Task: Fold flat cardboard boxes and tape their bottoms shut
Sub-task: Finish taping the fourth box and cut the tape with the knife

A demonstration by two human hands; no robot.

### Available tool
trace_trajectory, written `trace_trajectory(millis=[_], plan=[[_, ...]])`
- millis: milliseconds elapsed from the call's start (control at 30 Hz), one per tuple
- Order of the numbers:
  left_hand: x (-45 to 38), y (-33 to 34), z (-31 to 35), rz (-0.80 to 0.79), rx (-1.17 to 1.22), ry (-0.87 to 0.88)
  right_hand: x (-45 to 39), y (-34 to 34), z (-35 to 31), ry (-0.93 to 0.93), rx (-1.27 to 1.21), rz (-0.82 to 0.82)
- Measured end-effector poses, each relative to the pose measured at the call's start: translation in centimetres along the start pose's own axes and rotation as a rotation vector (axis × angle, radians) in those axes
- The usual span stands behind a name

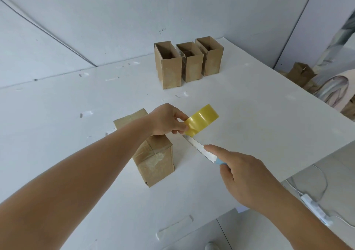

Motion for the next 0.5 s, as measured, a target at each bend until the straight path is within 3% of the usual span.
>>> trace_trajectory(millis=[167,500], plan=[[-0.1,0.1,0.0,0.000,0.024,0.005,0.3,-1.2,-0.4,0.047,0.043,0.065],[-0.5,0.3,-0.1,0.017,0.018,0.015,-2.3,-1.0,-1.9,-0.019,0.240,-0.066]])
Point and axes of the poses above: each hand's wrist, its own x-axis away from the middle knuckle, its own y-axis out of the palm, z = x × y, the point moved 2 cm from there along -x, towards the middle knuckle, and after that the axes turned 11 degrees about -y, right-handed, at the moved point
